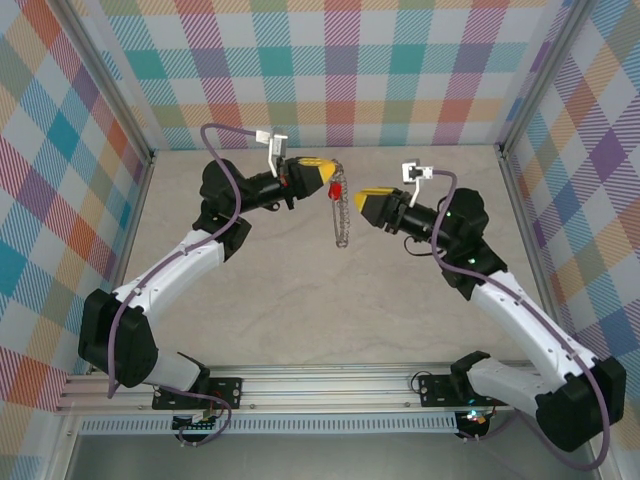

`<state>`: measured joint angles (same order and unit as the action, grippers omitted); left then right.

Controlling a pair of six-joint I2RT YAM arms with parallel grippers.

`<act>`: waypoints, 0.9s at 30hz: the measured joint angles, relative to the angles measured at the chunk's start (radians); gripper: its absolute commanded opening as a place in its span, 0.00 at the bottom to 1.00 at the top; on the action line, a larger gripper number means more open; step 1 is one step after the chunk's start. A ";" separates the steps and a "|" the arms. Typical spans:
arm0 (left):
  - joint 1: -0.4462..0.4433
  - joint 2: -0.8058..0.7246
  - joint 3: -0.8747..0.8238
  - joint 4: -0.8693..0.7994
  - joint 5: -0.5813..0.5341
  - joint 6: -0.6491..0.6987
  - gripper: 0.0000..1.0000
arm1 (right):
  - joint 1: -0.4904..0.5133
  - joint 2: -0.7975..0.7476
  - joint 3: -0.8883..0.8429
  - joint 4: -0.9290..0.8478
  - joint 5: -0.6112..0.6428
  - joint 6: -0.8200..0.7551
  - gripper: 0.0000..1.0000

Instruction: Put the keys on the keyring

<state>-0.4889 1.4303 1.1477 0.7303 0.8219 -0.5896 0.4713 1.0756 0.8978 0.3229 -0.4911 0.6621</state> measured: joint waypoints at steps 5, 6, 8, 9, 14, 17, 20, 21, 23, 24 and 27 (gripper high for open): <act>0.000 0.000 -0.003 0.018 0.006 -0.017 0.00 | 0.000 0.063 0.015 0.094 0.002 0.044 0.38; 0.000 0.000 -0.005 0.024 0.006 -0.021 0.00 | 0.000 0.071 0.021 0.114 0.002 0.056 0.38; 0.000 0.000 -0.007 0.027 0.006 -0.023 0.00 | 0.000 0.083 0.031 0.159 0.002 0.071 0.37; 0.000 0.000 -0.008 0.029 0.006 -0.024 0.00 | 0.000 0.088 0.036 0.179 0.002 0.081 0.37; 0.000 0.000 -0.008 0.032 0.006 -0.024 0.00 | 0.000 0.109 0.052 0.267 0.001 0.114 0.37; 0.000 0.000 -0.008 0.032 0.006 -0.024 0.00 | 0.000 0.124 0.060 0.297 0.001 0.129 0.36; 0.000 0.000 -0.008 0.032 0.006 -0.024 0.00 | 0.000 0.138 0.060 0.325 0.001 0.143 0.35; 0.000 0.001 -0.008 0.032 0.006 -0.024 0.00 | 0.000 0.143 0.060 0.331 0.001 0.146 0.35; 0.000 0.001 -0.008 0.032 0.006 -0.024 0.00 | 0.002 0.151 0.062 0.337 -0.002 0.151 0.34; 0.000 0.001 -0.008 0.032 0.006 -0.024 0.00 | 0.002 0.155 0.064 0.341 -0.003 0.154 0.33; 0.000 0.001 -0.008 0.032 0.006 -0.024 0.00 | 0.009 0.166 0.075 0.345 -0.006 0.163 0.33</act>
<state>-0.4889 1.4311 1.1393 0.7624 0.8280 -0.6140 0.4801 1.2419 0.9726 0.6678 -0.4976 0.8246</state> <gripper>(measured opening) 0.049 0.330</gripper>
